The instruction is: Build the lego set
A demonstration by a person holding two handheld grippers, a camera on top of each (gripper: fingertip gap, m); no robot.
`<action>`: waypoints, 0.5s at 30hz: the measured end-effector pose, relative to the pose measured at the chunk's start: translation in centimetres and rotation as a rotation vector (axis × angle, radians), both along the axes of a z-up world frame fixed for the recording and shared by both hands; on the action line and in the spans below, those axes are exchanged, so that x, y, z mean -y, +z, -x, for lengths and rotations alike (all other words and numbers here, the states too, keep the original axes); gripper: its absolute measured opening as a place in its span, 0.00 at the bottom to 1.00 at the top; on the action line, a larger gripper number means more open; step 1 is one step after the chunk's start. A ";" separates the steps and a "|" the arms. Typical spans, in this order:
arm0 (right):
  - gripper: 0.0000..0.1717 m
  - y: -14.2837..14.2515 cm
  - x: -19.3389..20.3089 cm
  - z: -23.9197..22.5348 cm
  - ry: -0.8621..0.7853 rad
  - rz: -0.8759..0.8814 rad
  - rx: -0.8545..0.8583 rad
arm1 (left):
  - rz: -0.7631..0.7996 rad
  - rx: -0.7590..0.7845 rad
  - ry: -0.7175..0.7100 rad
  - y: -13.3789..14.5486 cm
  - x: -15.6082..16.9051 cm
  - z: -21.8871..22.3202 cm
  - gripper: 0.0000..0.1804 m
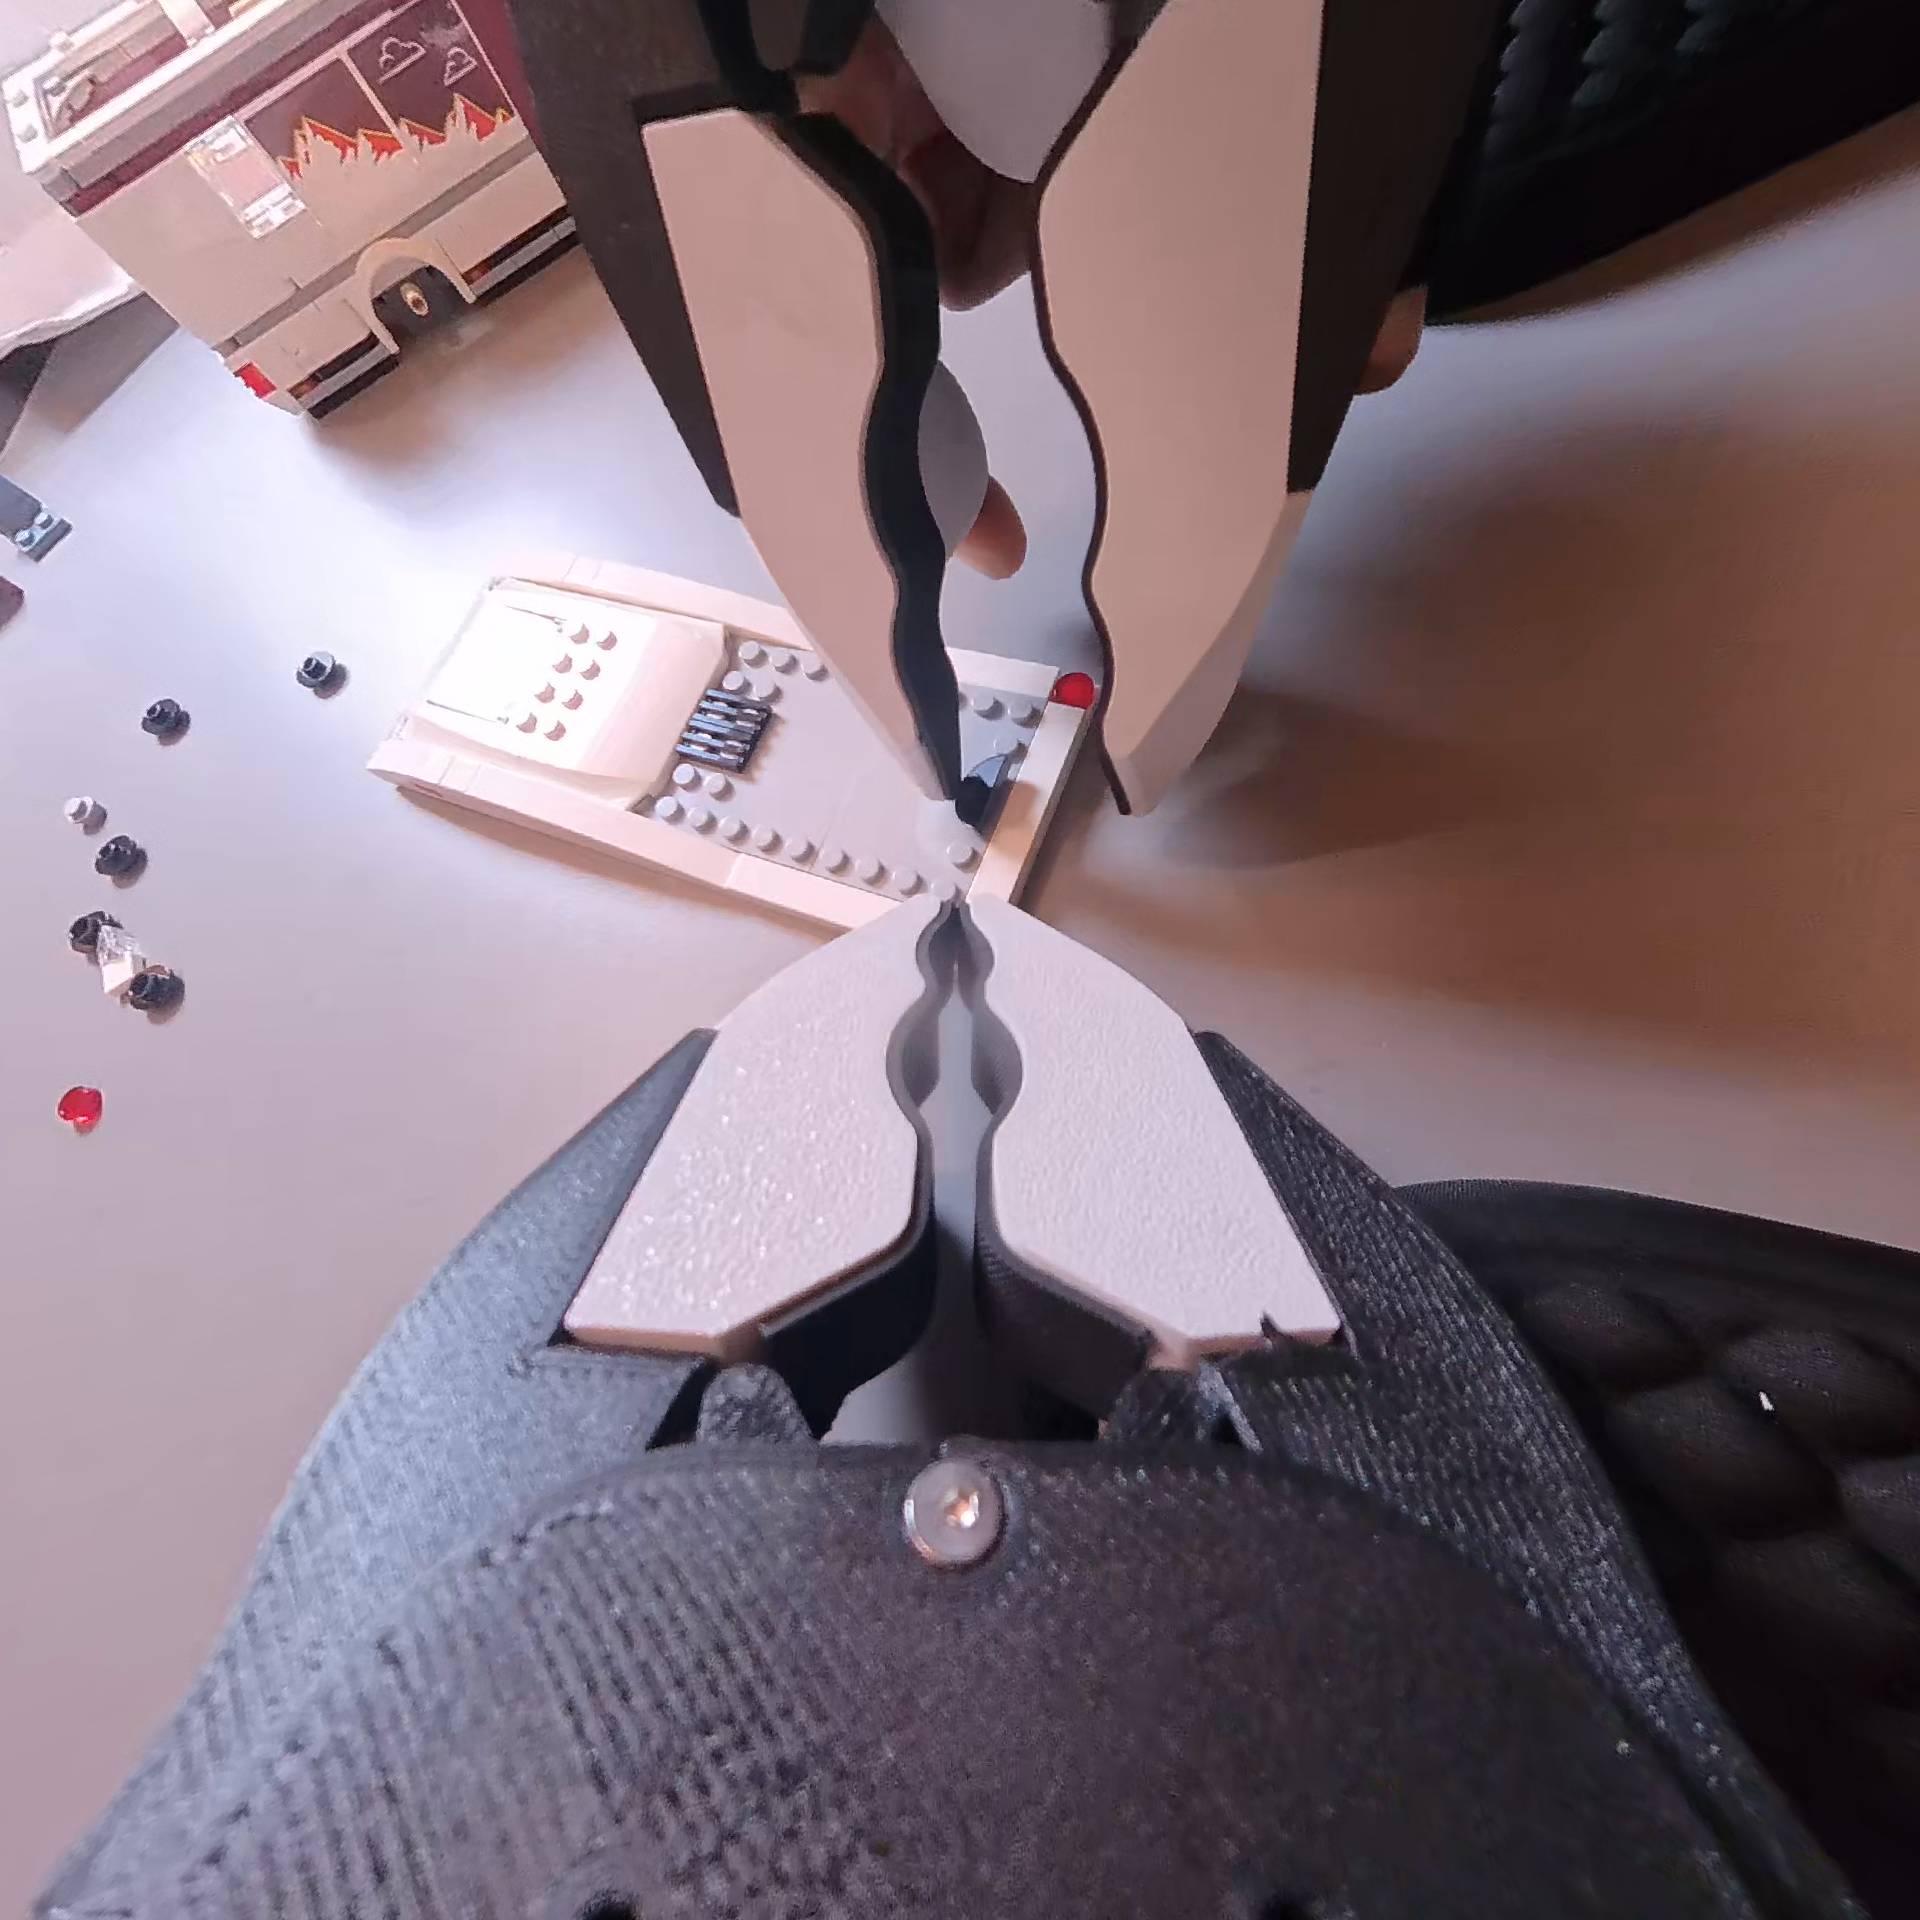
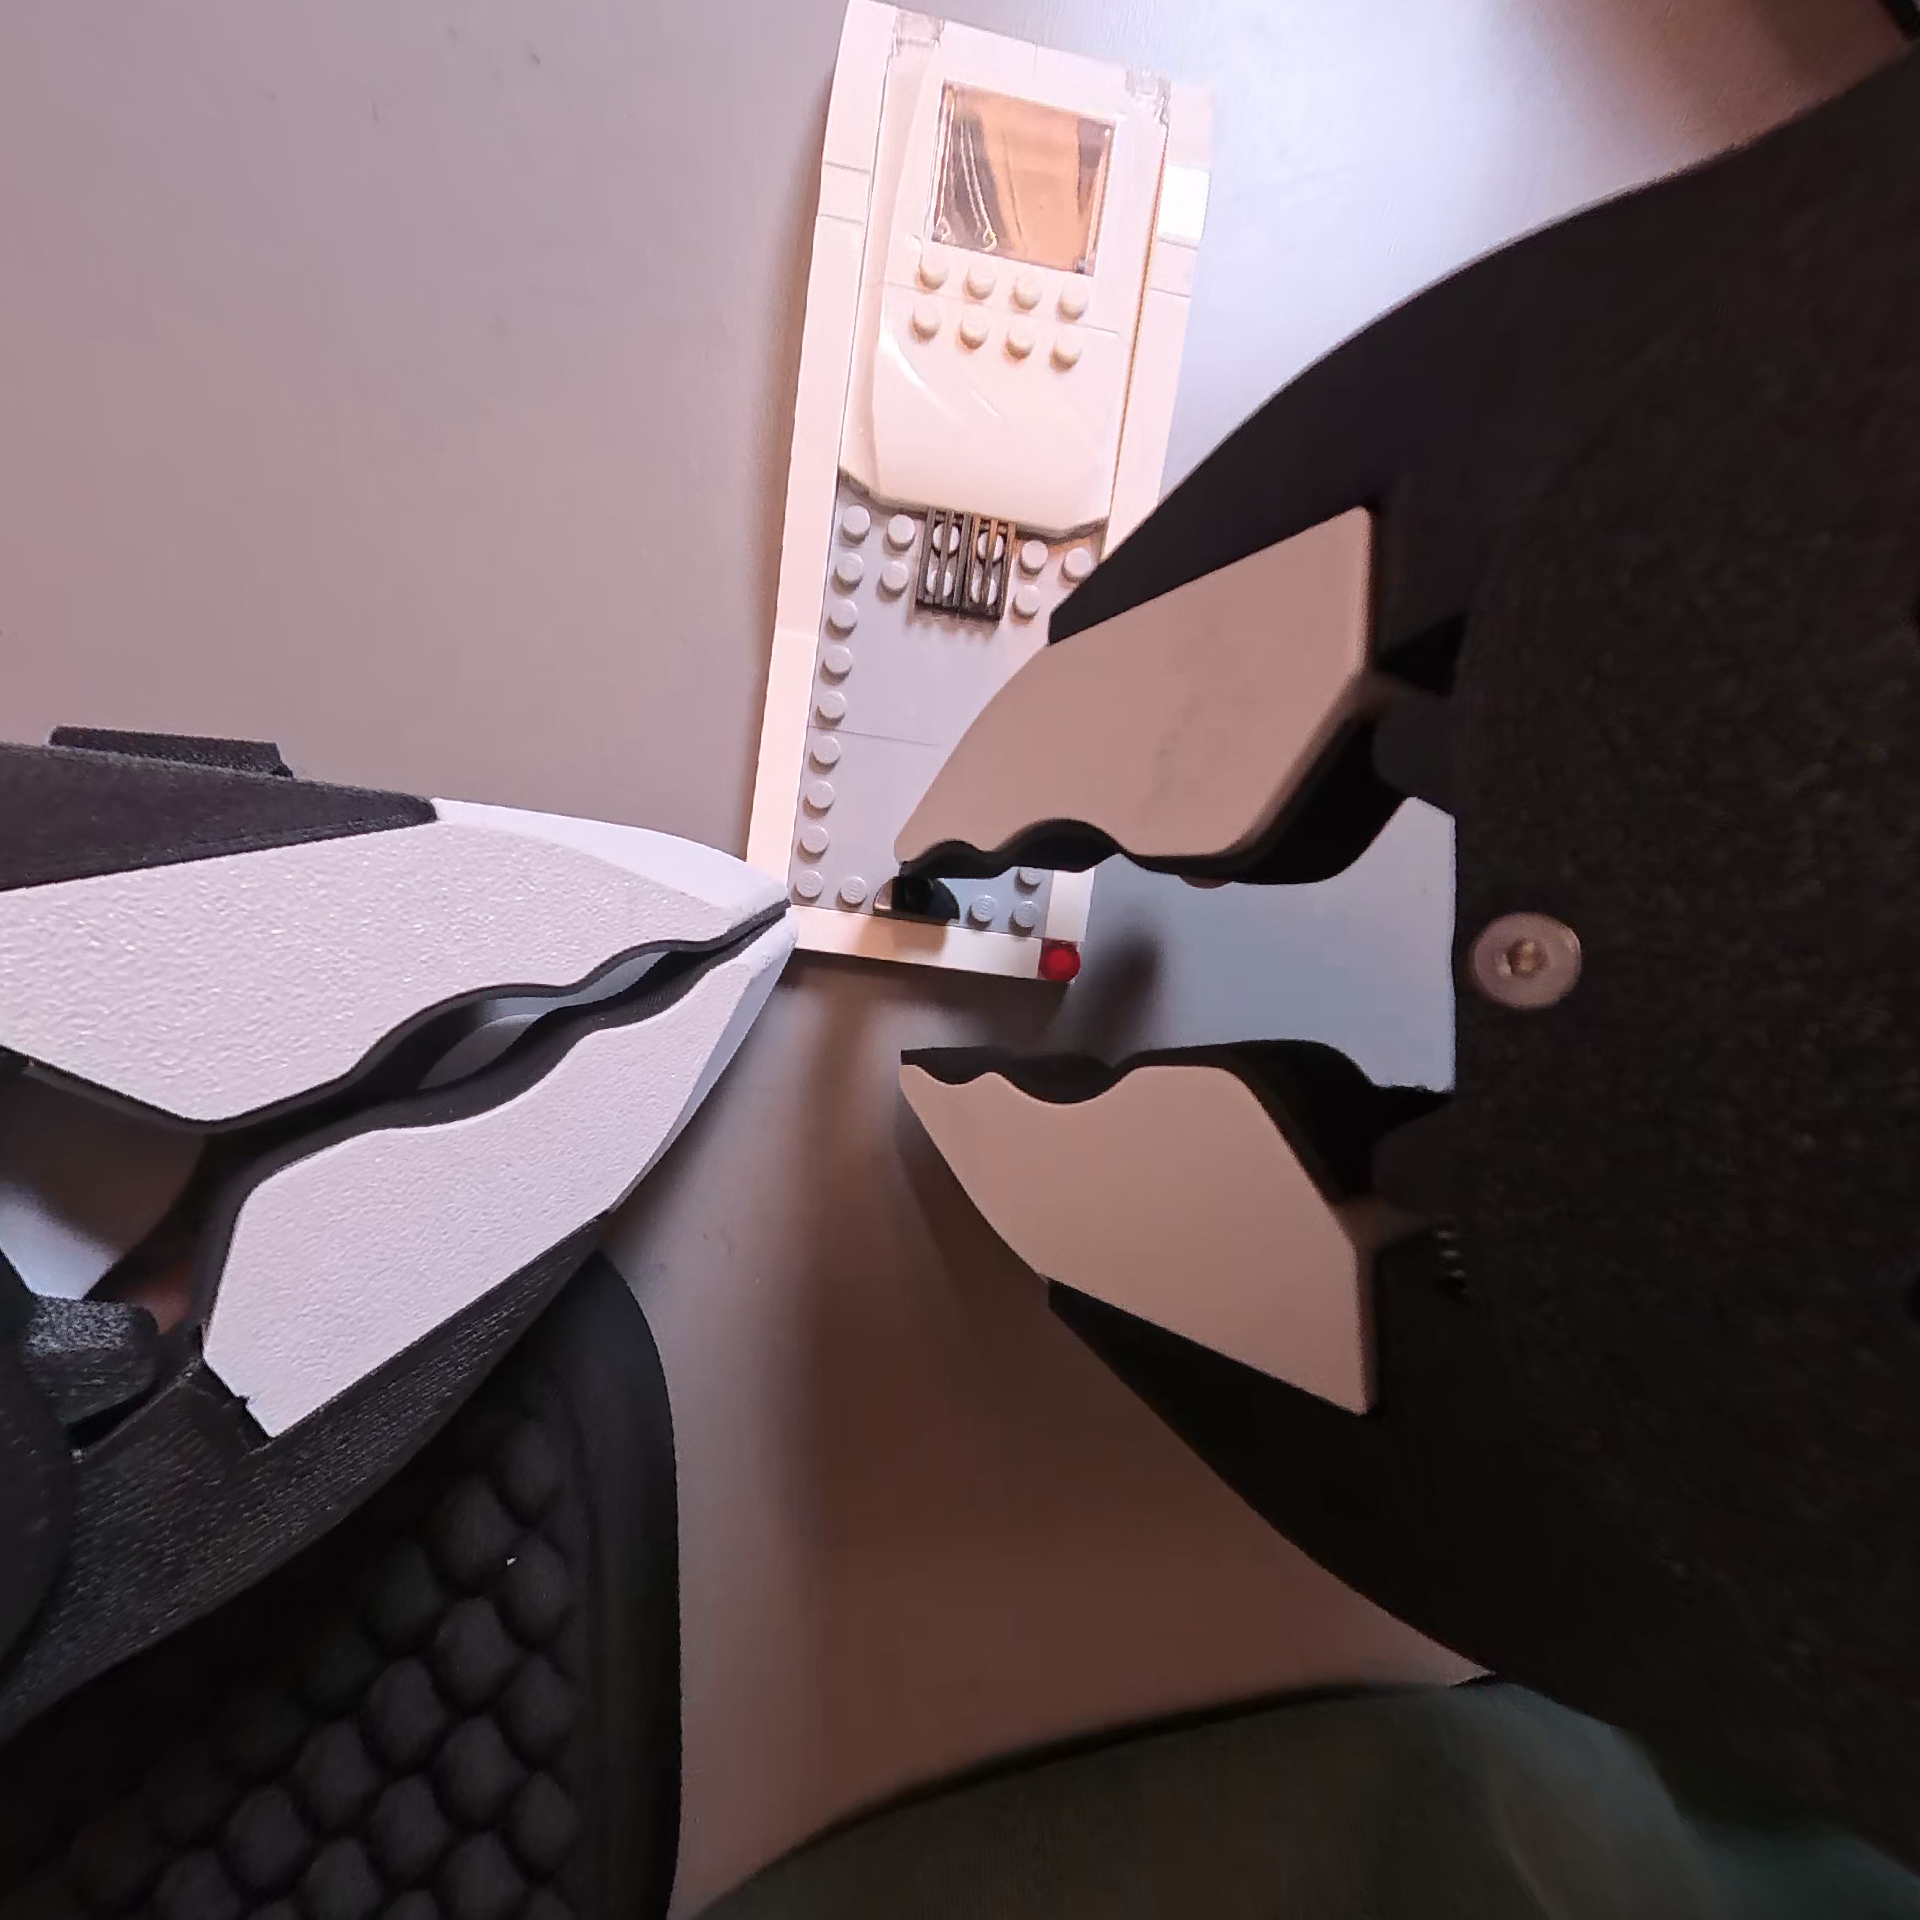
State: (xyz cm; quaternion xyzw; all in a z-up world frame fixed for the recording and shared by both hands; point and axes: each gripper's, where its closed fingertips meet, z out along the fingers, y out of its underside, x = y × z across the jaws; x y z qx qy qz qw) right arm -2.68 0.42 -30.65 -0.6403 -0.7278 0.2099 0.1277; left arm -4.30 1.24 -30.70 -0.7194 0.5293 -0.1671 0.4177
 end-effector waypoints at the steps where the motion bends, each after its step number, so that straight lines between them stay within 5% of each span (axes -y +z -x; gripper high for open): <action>1: 0.18 0.0 0.0 0.0 -0.003 0.002 -0.002 | -0.001 0.000 0.000 0.0 0.0 0.0 0.00; 15: 0.18 0.1 0.1 -0.1 -0.020 0.017 -0.019 | -0.015 -0.004 0.001 0.0 0.0 0.0 0.00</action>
